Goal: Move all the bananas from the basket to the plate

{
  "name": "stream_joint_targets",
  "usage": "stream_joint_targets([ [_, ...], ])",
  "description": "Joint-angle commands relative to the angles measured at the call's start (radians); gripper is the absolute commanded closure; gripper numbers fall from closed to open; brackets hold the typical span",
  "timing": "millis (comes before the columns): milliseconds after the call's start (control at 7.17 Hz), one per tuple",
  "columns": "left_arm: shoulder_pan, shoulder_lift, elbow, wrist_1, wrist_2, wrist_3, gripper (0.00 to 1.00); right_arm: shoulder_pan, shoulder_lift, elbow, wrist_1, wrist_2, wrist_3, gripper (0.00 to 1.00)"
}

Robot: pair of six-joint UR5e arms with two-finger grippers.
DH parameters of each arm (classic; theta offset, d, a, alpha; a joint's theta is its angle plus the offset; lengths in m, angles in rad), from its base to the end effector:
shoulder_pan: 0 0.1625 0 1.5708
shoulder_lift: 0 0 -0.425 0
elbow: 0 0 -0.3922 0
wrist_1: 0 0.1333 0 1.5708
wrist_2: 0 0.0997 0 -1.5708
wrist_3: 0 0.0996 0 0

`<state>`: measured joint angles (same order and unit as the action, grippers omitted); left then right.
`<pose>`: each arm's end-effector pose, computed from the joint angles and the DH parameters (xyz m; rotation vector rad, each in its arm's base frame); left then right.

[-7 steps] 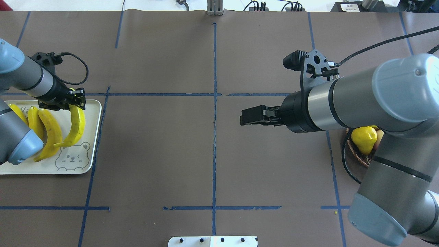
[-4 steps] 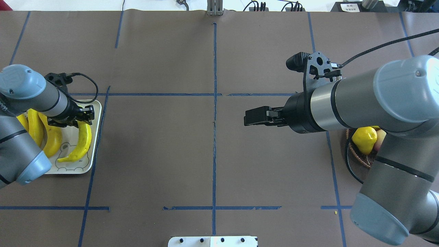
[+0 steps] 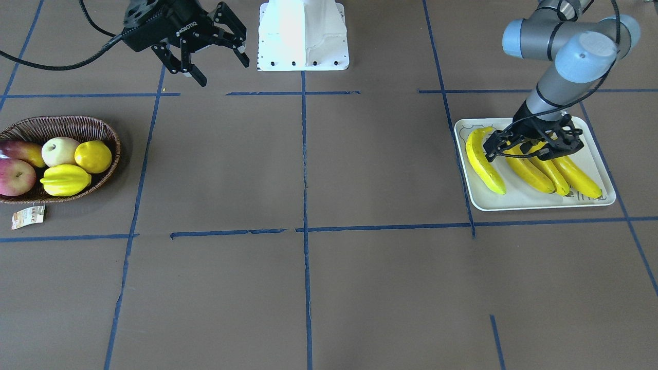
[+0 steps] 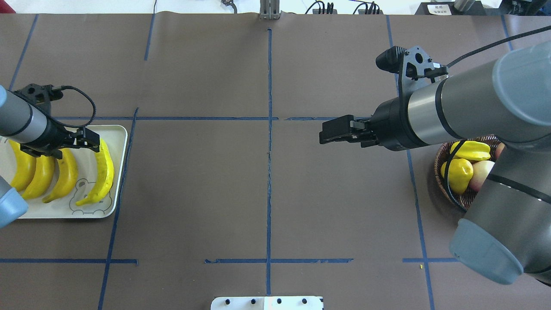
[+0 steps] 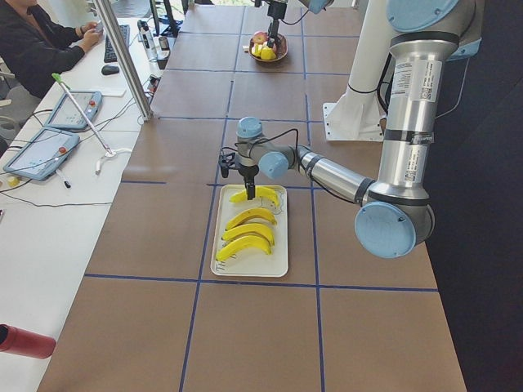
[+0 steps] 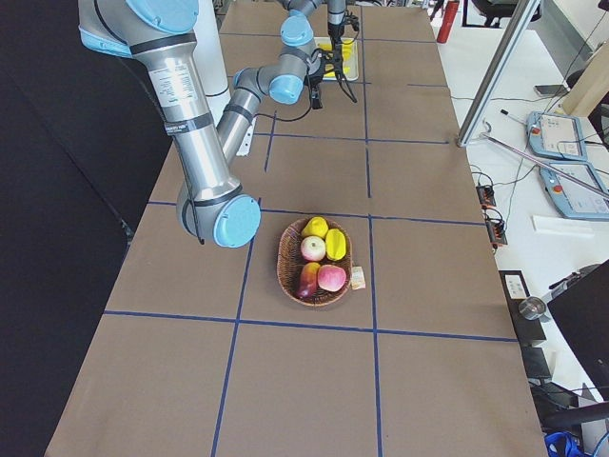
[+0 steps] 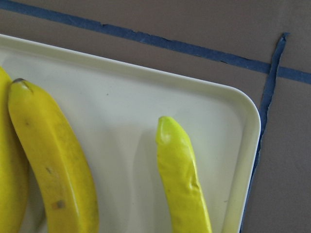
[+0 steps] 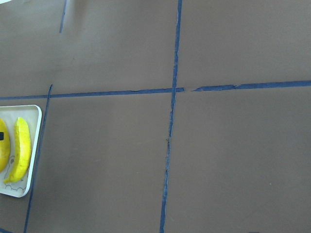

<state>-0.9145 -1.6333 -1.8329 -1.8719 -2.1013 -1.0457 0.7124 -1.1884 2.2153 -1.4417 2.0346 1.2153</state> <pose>0.2573 -0.4700 0.4728 0.0170 0.7979 -0.2026 -0.3077 -0.3830 0.1659 0.2230 -1.1813 0.0449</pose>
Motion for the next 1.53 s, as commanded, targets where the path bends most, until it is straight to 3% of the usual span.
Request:
stream_joint_targets([
  [0, -0.227, 0.000, 0.012, 0.086, -0.097, 0.366, 0.01, 0.157, -0.049, -0.002, -0.183, 0.099, -0.262, 0.00],
  [279, -0.388, -0.005, 0.067, 0.163, -0.112, 0.693, 0.01, 0.383, -0.170, -0.092, -0.266, 0.168, -0.685, 0.00],
  [558, -0.574, 0.003, 0.196, 0.166, -0.320, 0.904, 0.01, 0.684, -0.259, -0.321, -0.260, 0.351, -1.145, 0.00],
  [697, -0.624, 0.019, 0.211, 0.168, -0.351, 0.974, 0.01, 0.793, -0.281, -0.421, -0.259, 0.431, -1.310, 0.00],
  [976, -0.629, 0.088, 0.208, 0.169, -0.350, 0.981, 0.01, 0.875, -0.353, -0.480, -0.256, 0.466, -1.360, 0.00],
  [1394, -0.655, 0.092, 0.216, 0.169, -0.342, 0.978, 0.01, 0.877, -0.378, -0.526, -0.253, 0.323, -1.363, 0.00],
])
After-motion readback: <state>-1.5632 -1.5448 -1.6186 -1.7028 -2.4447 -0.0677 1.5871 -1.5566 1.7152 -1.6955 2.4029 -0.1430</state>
